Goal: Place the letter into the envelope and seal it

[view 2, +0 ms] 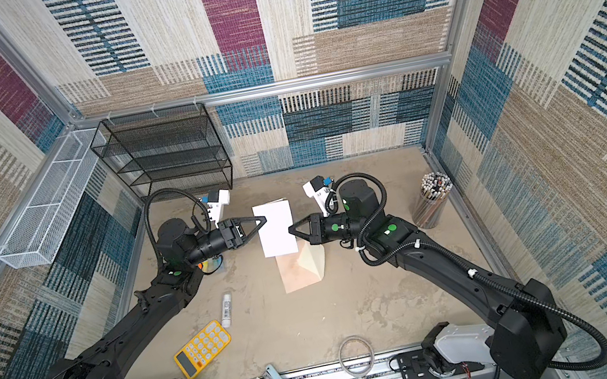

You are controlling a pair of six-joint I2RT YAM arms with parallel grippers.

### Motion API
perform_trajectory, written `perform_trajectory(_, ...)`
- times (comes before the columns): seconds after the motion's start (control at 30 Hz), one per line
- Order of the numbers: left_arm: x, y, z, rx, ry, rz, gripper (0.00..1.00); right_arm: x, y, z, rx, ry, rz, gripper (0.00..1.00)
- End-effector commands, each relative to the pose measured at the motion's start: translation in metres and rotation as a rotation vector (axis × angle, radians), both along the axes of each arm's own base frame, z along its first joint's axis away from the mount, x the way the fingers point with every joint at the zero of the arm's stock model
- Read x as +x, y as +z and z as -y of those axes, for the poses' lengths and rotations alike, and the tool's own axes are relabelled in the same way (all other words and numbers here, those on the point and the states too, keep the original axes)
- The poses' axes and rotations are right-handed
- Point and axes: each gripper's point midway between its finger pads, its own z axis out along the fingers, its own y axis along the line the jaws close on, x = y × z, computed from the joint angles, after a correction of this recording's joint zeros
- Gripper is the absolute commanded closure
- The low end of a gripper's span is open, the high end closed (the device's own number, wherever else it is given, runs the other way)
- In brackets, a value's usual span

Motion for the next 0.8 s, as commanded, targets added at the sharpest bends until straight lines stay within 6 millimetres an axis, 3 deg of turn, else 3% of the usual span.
perform_trajectory(0.0, 0.001, 0.003, -0.001, 0.010, 0.012, 0.025, 0.86, -0.001, 0.007, -0.001, 0.025, 0.007, 0.021, 0.96)
perform_trajectory(0.2, 0.003, -0.001, 0.002, 0.019, 0.002, -0.008, 1.00, -0.003, 0.006, 0.000, 0.037, 0.021, 0.022, 0.83)
perform_trajectory(0.37, 0.003, 0.000, 0.001, 0.025, 0.012, -0.004, 1.00, -0.003, 0.002, 0.006, 0.044, 0.017, 0.032, 0.50)
perform_trajectory(0.53, 0.002, 0.001, 0.003, 0.025, 0.012, -0.007, 1.00, -0.003, -0.003, 0.015, 0.065, 0.000, 0.043, 0.25)
perform_trajectory(0.77, -0.002, 0.003, 0.012, 0.009, -0.016, -0.017, 1.00, -0.001, -0.007, 0.010, 0.106, 0.036, 0.059, 0.16)
